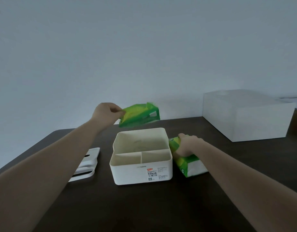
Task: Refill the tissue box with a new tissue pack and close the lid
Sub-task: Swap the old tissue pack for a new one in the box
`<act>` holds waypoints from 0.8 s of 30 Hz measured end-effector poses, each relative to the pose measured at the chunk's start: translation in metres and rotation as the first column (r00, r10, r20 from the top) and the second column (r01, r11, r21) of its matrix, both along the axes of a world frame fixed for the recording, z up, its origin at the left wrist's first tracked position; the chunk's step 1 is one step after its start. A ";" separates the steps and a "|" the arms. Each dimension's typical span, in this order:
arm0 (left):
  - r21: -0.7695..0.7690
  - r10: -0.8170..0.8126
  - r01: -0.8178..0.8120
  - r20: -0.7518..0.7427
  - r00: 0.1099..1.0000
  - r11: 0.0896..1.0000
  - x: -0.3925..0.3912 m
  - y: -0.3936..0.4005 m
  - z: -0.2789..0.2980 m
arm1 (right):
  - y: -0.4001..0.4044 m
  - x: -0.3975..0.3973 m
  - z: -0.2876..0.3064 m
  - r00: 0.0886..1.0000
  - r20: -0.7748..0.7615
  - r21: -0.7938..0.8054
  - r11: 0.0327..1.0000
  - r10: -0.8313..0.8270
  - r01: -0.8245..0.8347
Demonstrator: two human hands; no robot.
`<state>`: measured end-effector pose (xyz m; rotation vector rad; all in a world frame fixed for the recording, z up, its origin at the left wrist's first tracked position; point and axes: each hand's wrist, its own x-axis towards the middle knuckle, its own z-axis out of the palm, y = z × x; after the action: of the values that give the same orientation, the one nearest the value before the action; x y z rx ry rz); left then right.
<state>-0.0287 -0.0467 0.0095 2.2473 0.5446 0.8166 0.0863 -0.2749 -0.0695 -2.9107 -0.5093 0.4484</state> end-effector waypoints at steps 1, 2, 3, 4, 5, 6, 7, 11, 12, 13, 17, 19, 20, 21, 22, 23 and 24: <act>0.003 0.014 -0.014 0.007 1.000 1.000 0.004 0.001 0.001 | 0.000 0.003 0.000 1.000 -0.008 0.013 1.000 -0.006 0.006; 0.013 0.031 -0.031 0.008 0.999 0.999 0.008 0.002 0.000 | -0.001 0.005 0.000 1.000 -0.017 0.029 1.000 -0.009 0.009; 0.023 0.051 -0.051 0.008 0.999 0.998 0.012 0.002 -0.001 | -0.001 0.006 0.000 1.000 -0.025 0.045 0.999 -0.012 0.013; 0.030 0.071 -0.072 0.014 0.997 0.997 0.016 0.003 -0.003 | -0.001 0.008 0.001 1.000 -0.029 0.062 0.998 -0.013 0.015; 0.035 0.092 -0.092 0.025 0.995 0.995 0.020 0.003 -0.006 | -0.002 0.010 0.002 1.000 -0.027 0.084 0.996 -0.012 0.014; 0.043 0.110 -0.112 0.037 0.993 0.993 0.024 0.004 -0.010 | -0.003 0.012 0.004 0.999 -0.029 0.113 0.993 -0.015 0.019; 0.051 0.127 -0.129 0.047 0.991 0.990 0.028 0.005 -0.013 | -0.004 0.014 0.006 0.999 -0.041 0.151 0.988 -0.027 0.033; 0.091 0.171 -0.173 0.019 0.985 0.981 0.044 0.018 -0.024 | -0.010 0.028 0.018 0.998 -0.030 0.349 0.935 -0.059 0.066; 0.100 0.182 -0.182 0.001 0.983 0.978 0.047 0.023 -0.027 | -0.009 0.031 0.023 0.998 0.009 0.394 0.918 -0.056 0.048; 0.104 0.192 -0.189 -0.018 0.981 0.976 0.050 0.028 -0.029 | -0.007 0.034 0.028 0.997 0.053 0.444 0.896 -0.056 0.026; 0.085 0.206 -0.196 -0.128 0.970 0.977 0.058 0.050 -0.042 | 0.009 0.038 0.052 0.977 0.211 0.617 0.779 -0.024 -0.114; 0.066 0.207 -0.198 -0.185 0.961 0.978 0.059 0.058 -0.048 | 0.021 0.036 0.065 0.964 0.264 0.641 0.743 0.023 -0.193; 0.052 0.201 -0.194 -0.217 0.955 0.980 0.058 0.062 -0.052 | 0.027 0.033 0.070 0.956 0.288 0.640 0.732 0.054 -0.235; 0.032 0.185 -0.183 -0.246 0.951 0.983 0.057 0.065 -0.056 | 0.034 0.030 0.074 0.946 0.311 0.627 0.727 0.094 -0.278; 0.013 0.163 -0.166 -0.268 0.950 0.986 0.056 0.069 -0.061 | 0.041 0.026 0.078 0.932 0.333 0.601 0.729 0.145 -0.328; -0.026 0.127 -0.140 -0.277 0.952 0.990 0.054 0.073 -0.066 | 0.048 0.021 0.079 0.914 0.349 0.563 0.734 0.206 -0.380; -0.080 0.075 -0.101 -0.286 0.955 0.992 0.052 0.075 -0.070 | 0.054 0.015 0.081 0.891 0.361 0.518 0.735 0.275 -0.437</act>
<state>0.0236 0.0286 -0.0603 2.2788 0.8046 0.5017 0.1009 -0.2208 0.0113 -2.2586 -1.0530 -0.0712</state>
